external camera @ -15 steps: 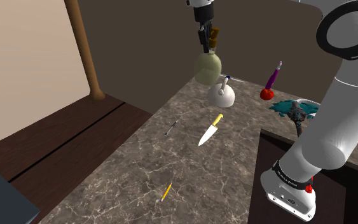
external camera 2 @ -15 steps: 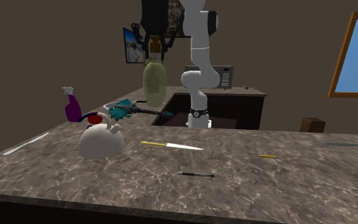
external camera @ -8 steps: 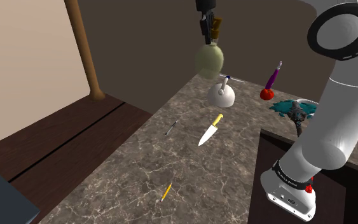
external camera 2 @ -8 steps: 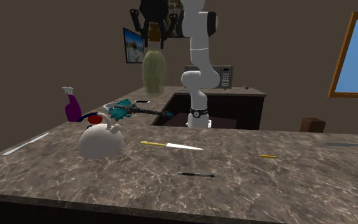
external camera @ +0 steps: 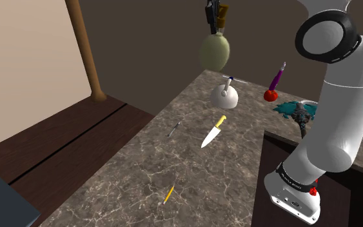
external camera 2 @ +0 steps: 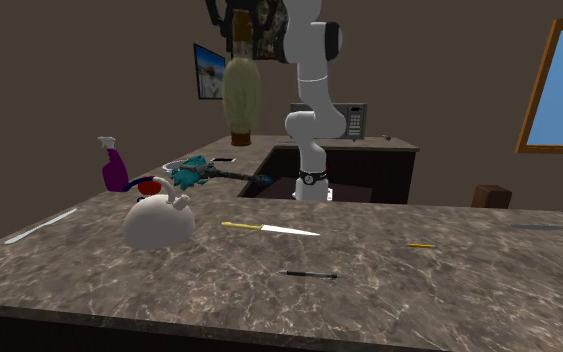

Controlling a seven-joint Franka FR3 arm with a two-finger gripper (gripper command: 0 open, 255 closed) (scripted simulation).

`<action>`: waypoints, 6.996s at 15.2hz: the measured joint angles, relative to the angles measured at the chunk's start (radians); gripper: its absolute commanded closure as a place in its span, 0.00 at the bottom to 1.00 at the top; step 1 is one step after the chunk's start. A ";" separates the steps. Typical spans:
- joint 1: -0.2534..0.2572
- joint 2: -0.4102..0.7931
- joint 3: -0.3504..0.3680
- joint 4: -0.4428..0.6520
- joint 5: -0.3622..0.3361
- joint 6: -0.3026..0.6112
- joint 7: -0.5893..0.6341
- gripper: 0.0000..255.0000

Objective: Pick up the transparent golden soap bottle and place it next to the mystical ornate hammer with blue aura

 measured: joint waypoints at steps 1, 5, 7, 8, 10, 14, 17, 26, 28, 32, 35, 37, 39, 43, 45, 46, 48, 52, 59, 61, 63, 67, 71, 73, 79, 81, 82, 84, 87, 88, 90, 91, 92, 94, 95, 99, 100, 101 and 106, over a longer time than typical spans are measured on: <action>0.005 0.023 -0.001 0.050 -0.006 -0.027 -0.006 1.00; -0.043 -0.163 -0.009 -0.215 0.014 0.059 -0.030 1.00; -0.067 -0.267 -0.022 -0.357 0.021 0.104 -0.055 1.00; -0.075 -0.307 -0.028 -0.411 0.022 0.121 -0.065 1.00; -0.090 -0.381 -0.043 -0.496 0.021 0.138 -0.094 1.00; -0.121 -0.513 -0.082 -0.646 0.006 0.171 -0.162 1.00; -0.136 -0.612 -0.108 -0.749 -0.009 0.186 -0.204 1.00; -0.182 -0.862 -0.217 -0.980 -0.099 0.213 -0.366 1.00; -0.191 -0.910 -0.238 -1.011 -0.122 0.206 -0.399 1.00; -0.211 -1.005 -0.290 -1.076 -0.180 0.203 -0.474 1.00; -0.226 -1.057 -0.339 -1.099 -0.233 0.201 -0.543 1.00; -0.236 -1.090 -0.369 -1.109 -0.267 0.197 -0.587 1.00; -0.246 -1.128 -0.394 -1.121 -0.301 0.190 -0.629 1.00; -0.265 -1.181 -0.465 -1.128 -0.380 0.191 -0.725 1.00; -0.272 -1.199 -0.500 -1.125 -0.417 0.196 -0.770 1.00; -0.277 -1.217 -0.513 -1.134 -0.434 0.198 -0.788 1.00; -0.286 -1.238 -0.550 -1.127 -0.475 0.200 -0.839 1.00; -0.293 -1.255 -0.622 -1.091 -0.547 0.209 -0.934 1.00; -0.295 -1.277 -0.761 -1.009 -0.672 0.242 -1.105 1.00; -0.280 -1.262 -0.808 -0.957 -0.702 0.252 -1.157 1.00; -0.273 -1.262 -0.849 -0.928 -0.730 0.266 -1.201 1.00; -0.244 -1.250 -0.932 -0.850 -0.778 0.291 -1.284 1.00; -0.250 -1.277 -0.961 -0.889 -0.802 0.325 -1.283 1.00; -0.260 -1.295 -0.963 -0.924 -0.808 0.339 -1.271 1.00; -0.284 -1.342 -0.982 -1.019 -0.831 0.383 -1.237 1.00; -0.292 -1.358 -0.990 -1.051 -0.840 0.399 -1.226 1.00; -0.296 -1.366 -0.994 -1.068 -0.845 0.406 -1.220 1.00; -0.304 -1.379 -0.999 -1.093 -0.852 0.418 -1.212 1.00; -0.316 -1.400 -1.013 -1.134 -0.868 0.439 -1.201 1.00; -0.318 -1.406 -1.022 -1.149 -0.875 0.449 -1.194 1.00; -0.322 -1.416 -1.031 -1.173 -0.883 0.462 -1.184 1.00; -0.326 -1.423 -1.037 -1.189 -0.889 0.471 -1.178 1.00; -0.328 -1.428 -1.043 -1.199 -0.895 0.478 -1.175 1.00; -0.335 -1.440 -1.056 -1.225 -0.907 0.493 -1.166 1.00; -0.341 -1.447 -1.059 -1.237 -0.912 0.498 -1.163 1.00; -0.352 -1.468 -1.088 -1.284 -0.938 0.528 -1.147 1.00; -0.356 -1.473 -1.094 -1.296 -0.944 0.535 -1.142 1.00; -0.358 -1.478 -1.100 -1.307 -0.950 0.541 -1.138 1.00; -0.369 -1.499 -1.141 -1.359 -0.986 0.579 -1.117 1.00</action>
